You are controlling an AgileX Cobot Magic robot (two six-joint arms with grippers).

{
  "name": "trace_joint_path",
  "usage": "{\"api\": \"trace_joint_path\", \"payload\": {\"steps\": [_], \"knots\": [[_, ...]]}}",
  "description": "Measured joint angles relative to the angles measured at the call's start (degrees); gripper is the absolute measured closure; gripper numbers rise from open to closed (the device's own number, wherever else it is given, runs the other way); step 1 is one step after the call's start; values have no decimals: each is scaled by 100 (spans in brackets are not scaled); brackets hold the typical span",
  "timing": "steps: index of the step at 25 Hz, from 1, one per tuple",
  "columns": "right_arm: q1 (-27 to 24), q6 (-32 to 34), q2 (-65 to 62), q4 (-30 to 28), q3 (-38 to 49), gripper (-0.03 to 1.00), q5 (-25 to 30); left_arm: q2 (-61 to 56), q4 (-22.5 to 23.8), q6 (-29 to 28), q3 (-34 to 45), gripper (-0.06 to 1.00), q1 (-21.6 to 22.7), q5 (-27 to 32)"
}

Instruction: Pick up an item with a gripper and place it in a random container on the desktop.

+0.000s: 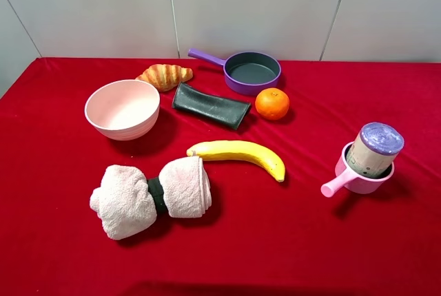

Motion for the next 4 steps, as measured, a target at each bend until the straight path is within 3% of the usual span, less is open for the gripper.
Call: {"api": "trace_joint_path", "payload": {"steps": [4], "knots": [[0, 0, 0, 0, 0, 28, 0, 0, 0, 0, 0, -5, 0, 0]]}}
